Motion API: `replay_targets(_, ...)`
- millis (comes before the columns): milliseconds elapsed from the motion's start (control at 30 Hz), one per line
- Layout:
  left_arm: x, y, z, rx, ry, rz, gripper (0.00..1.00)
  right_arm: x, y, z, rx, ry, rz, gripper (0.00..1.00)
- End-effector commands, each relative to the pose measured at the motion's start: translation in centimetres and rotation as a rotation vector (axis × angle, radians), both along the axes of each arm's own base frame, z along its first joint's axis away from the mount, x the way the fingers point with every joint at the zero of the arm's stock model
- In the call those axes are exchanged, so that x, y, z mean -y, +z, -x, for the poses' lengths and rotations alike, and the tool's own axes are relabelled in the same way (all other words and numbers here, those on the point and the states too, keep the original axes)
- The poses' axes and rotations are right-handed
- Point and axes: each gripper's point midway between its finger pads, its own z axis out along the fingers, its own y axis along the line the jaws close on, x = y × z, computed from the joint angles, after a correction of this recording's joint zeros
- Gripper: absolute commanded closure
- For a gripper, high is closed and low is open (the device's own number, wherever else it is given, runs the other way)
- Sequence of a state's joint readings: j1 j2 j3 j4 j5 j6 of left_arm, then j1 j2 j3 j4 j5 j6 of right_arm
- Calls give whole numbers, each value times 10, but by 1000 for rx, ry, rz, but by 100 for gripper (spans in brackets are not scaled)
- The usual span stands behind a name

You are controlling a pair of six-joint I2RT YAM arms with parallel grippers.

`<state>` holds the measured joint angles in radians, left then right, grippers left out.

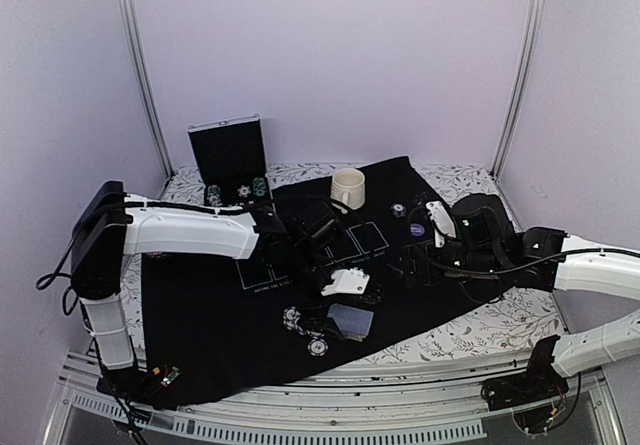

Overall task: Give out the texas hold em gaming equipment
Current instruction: Pick up the poker card from the poker table mat.

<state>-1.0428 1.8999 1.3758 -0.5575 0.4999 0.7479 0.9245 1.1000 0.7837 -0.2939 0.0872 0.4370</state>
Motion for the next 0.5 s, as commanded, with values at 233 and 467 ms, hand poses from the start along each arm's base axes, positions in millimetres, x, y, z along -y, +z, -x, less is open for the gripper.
replay_targets(233,7,-41,-17,49,74,-96,2,-2,-23,-1,-64,-6,16,1)
replay_targets(467,7,-53,-15,34,66,-114,2,3,-24,1,-75,-20,8,1)
